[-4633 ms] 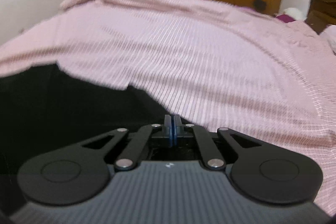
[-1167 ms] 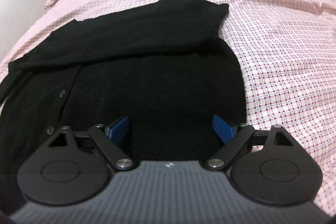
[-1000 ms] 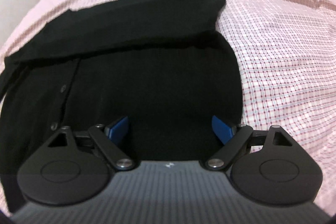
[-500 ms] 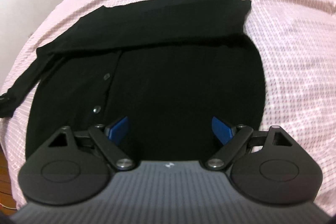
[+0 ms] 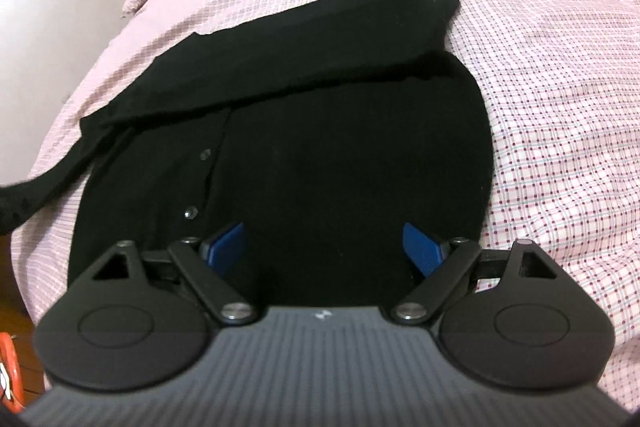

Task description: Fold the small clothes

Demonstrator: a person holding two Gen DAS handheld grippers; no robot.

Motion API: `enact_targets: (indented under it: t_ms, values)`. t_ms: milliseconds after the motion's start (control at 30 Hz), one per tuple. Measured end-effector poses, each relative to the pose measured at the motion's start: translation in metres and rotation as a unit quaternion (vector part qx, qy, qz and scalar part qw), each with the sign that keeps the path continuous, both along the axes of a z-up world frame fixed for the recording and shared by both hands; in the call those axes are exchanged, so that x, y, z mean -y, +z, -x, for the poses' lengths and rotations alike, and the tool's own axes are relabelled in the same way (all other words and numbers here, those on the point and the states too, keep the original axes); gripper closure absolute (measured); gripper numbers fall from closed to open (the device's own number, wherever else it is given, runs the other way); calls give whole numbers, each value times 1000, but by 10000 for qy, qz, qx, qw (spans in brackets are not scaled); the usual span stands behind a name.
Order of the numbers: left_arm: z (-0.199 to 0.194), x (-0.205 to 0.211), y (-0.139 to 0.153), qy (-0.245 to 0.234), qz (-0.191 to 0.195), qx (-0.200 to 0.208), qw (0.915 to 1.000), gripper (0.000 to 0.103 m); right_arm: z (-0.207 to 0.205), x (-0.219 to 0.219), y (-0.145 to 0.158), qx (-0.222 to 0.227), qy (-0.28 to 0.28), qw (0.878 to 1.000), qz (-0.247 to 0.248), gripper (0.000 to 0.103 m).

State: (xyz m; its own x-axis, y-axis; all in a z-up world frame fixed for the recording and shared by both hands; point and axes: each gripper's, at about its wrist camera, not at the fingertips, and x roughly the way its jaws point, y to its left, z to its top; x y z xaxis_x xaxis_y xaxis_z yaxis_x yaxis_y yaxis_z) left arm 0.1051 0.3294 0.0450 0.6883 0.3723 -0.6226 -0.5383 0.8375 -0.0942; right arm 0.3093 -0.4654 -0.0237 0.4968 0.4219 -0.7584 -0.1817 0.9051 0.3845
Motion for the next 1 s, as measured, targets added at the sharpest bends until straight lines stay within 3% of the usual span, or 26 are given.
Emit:
enact_targets:
  t_ms: [233,367,500,600,800,1000]
  values:
    - [-3,48,50,-986,376,583,9927,92,7,11,4,91,-8,9999,-128,16]
    - [-14,93,71,-1645,534,810,9816,92,11,17,5,130,-46,9998,-134,16]
    - [-36,159,81,-2448,456,720,9658,92,10,23,7,185,-77,9997,-128,16]
    - [-55,208,73,-2981,562,562,9512,92,11,28,8,278,-120,9995,-51,16]
    - [-89,295,33,-3561,695,-83,9318,92,8,35,7,369,-95,9992,136,16]
    - [-102,352,-21,-3778,479,-623,9226,92,8,45,1,355,-141,9993,44,16]
